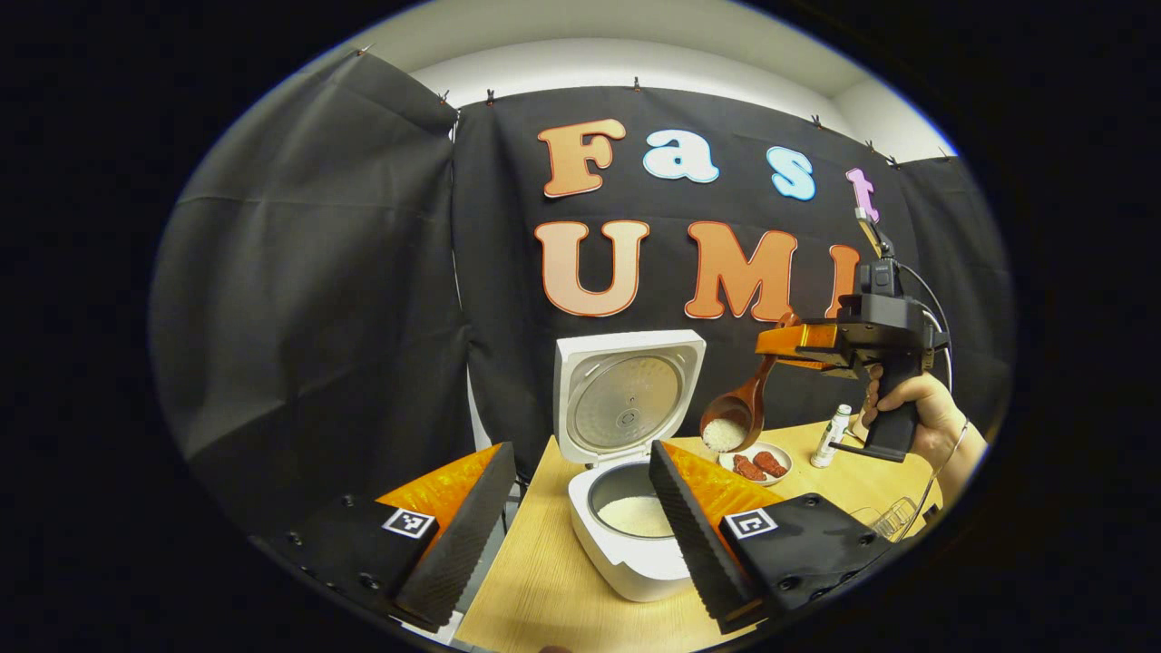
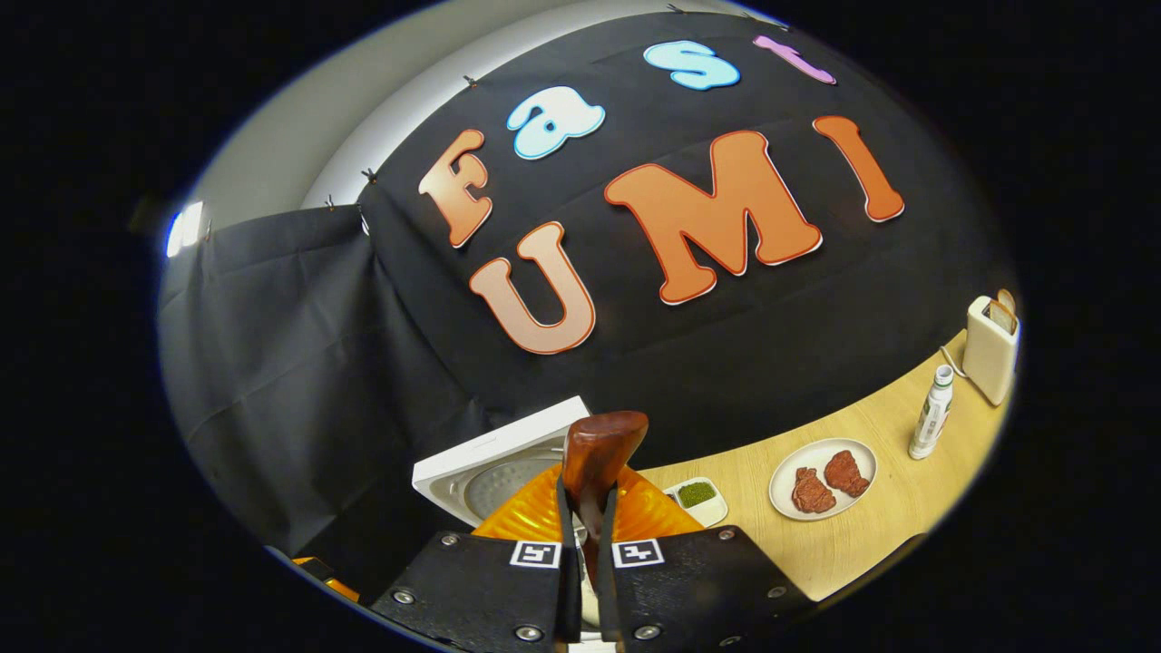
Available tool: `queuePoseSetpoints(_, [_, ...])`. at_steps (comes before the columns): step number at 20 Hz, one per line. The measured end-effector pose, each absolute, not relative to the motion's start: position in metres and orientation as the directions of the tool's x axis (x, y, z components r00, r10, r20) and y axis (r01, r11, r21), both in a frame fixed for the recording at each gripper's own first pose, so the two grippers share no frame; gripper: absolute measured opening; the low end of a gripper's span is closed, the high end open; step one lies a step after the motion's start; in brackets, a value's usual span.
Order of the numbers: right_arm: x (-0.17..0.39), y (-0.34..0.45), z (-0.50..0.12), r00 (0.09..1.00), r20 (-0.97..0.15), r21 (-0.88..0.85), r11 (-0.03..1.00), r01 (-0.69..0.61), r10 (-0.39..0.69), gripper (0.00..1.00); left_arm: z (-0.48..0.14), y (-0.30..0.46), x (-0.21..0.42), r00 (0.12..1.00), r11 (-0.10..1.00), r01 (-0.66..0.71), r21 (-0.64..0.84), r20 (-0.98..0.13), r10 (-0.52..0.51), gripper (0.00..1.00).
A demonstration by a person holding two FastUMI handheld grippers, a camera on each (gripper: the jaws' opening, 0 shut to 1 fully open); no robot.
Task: Close the left gripper, press the button to open the rice cooker; take a wooden spoon from the chopstick holder with the right hand, scoop a spoonful of rice and pour it into the rice cooker, then put the wooden spoon back into the chopstick holder.
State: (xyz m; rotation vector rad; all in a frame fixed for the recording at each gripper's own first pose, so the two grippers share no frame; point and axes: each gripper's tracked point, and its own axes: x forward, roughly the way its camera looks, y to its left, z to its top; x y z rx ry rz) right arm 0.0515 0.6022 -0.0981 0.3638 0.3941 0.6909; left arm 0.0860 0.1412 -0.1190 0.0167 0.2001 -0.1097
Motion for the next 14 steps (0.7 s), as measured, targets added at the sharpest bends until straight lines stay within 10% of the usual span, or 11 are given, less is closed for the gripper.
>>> queuePoseSetpoints(14, [0.036,0.623,-0.097,0.68,-0.221,0.297,0.712,-0.636,0.7,0.06,-0.127,0.153,0.087,0.973,0.995,0.097,-0.009,-0.207,-0.097,1.0])
